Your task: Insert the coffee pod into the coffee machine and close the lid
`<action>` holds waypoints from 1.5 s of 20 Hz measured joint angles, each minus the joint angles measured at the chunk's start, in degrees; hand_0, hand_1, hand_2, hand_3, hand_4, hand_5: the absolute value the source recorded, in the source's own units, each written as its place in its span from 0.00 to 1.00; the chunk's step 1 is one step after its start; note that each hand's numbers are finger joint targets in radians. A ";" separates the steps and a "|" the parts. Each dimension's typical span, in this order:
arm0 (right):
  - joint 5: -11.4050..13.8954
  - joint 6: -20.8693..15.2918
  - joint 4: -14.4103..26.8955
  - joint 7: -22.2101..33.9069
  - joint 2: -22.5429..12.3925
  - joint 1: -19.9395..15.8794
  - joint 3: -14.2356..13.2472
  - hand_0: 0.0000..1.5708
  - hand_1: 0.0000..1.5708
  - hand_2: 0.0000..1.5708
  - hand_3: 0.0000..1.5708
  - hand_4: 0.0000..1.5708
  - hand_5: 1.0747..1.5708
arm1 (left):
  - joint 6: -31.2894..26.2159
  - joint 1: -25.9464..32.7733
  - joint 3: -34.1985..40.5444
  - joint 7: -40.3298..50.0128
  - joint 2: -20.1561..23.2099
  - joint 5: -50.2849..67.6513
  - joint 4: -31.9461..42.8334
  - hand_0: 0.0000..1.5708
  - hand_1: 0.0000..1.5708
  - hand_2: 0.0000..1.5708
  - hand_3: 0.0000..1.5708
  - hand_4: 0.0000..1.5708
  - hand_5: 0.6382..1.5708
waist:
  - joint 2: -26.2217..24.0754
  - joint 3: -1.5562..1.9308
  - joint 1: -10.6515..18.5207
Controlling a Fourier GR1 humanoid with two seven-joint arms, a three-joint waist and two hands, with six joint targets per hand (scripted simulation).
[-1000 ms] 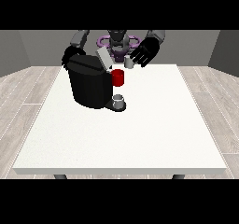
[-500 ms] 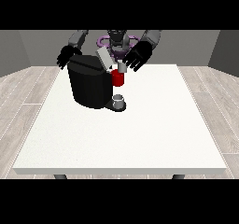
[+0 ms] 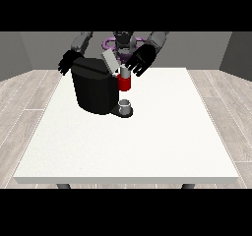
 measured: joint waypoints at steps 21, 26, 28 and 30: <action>-1.70 0.91 -1.52 0.09 -0.47 0.22 -1.09 0.00 0.00 0.00 0.00 0.28 1.00 | 0.14 0.00 0.61 -0.28 -0.42 -1.54 1.27 0.78 0.78 0.80 0.73 0.30 1.00 | 0.89 0.06 -0.55; -1.43 0.53 -2.09 0.98 -0.19 0.75 -0.67 0.00 0.00 0.00 0.00 0.28 1.00 | -0.13 0.81 0.62 -0.86 -0.56 -1.79 1.37 0.72 0.72 0.74 0.65 0.28 1.00 | 0.46 0.09 -0.38; -1.61 0.80 -2.00 0.84 -0.45 1.07 -0.87 0.00 0.00 0.00 0.00 0.26 1.00 | -0.12 1.04 0.38 -0.86 -0.69 -2.15 1.27 0.72 0.72 0.74 0.64 0.29 1.00 | 0.17 0.07 -0.29; -1.08 0.08 -2.76 1.97 0.00 1.40 -0.24 0.00 0.00 0.00 0.00 0.23 1.00 | -0.19 1.10 0.42 -1.00 -0.29 -2.45 1.68 0.70 0.70 0.73 0.62 0.26 1.00 | 0.02 0.04 -0.51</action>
